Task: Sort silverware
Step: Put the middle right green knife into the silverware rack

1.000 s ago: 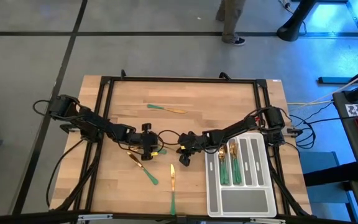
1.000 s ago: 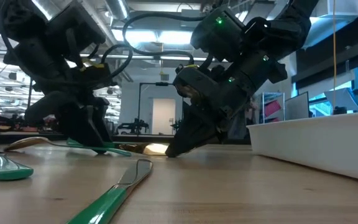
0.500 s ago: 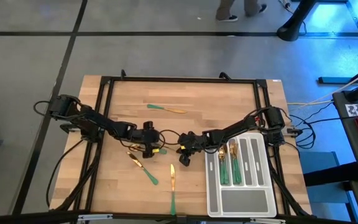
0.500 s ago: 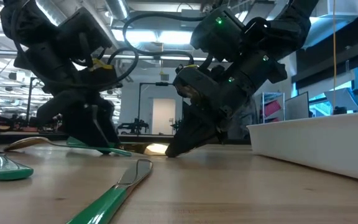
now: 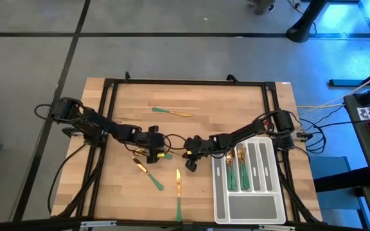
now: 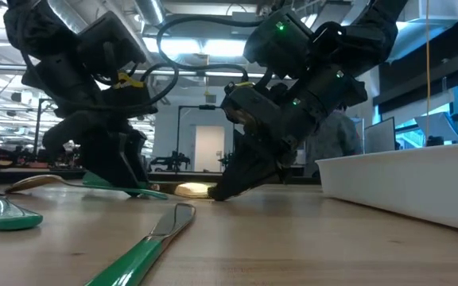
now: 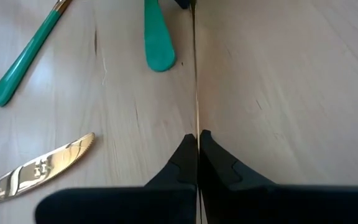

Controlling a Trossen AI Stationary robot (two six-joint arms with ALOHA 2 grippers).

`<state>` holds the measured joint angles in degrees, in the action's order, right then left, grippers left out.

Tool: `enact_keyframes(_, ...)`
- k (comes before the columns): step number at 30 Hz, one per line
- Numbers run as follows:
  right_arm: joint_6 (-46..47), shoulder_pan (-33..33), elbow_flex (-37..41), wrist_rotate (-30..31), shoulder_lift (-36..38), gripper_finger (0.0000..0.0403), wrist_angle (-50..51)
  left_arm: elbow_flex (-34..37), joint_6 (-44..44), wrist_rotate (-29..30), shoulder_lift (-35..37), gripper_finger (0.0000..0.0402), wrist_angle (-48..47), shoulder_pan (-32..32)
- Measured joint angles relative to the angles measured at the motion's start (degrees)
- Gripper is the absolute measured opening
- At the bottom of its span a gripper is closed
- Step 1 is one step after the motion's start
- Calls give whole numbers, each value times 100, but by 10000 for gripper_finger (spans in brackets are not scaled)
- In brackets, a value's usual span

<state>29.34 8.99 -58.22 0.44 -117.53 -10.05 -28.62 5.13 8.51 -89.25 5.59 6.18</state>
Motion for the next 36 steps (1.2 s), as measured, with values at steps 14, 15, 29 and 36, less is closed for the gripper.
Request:
enact_keyframes(14, -399, 4, 9, 449, 129, 2, 90, -9, -172, -712, 7, 18, -274, -209)
enact_keyframes(15, -426, 4, 9, 469, 129, 2, 86, -9, -142, -706, 7, 18, -274, -195)
enact_keyframes(29, -440, -26, 37, 664, 643, 133, 541, 3, 388, -342, 2, 9, -212, -13)
enact_keyframes(36, -549, -82, 26, 2224, 1840, 170, 2757, 19, 829, -128, 56, 9, -86, 20)
